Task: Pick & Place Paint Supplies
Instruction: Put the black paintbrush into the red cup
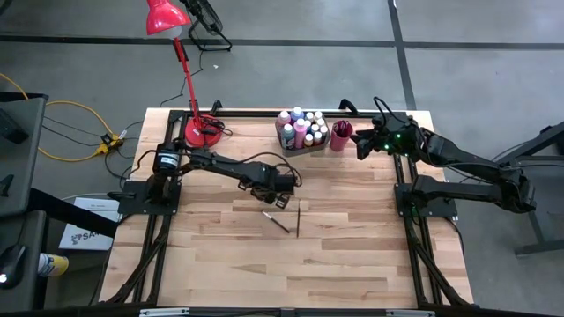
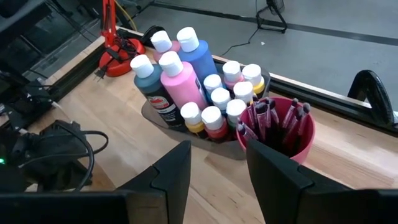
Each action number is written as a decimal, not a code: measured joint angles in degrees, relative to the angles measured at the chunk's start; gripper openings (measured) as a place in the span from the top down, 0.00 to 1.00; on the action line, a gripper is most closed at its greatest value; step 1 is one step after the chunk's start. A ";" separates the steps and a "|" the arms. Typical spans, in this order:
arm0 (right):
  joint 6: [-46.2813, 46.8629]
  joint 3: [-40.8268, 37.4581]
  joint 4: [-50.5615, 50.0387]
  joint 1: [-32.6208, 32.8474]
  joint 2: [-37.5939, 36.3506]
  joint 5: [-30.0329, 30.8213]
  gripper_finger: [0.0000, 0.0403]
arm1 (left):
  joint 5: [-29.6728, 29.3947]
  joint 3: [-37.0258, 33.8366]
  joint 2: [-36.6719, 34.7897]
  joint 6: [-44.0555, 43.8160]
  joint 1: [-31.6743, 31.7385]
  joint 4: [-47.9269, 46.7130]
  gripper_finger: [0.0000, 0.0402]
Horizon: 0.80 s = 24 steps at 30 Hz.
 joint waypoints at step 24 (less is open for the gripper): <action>0.88 0.00 -5.85 -0.01 -0.02 -7.48 0.63 | -1.28 -0.26 -7.91 96.52 -9.14 -8.22 0.76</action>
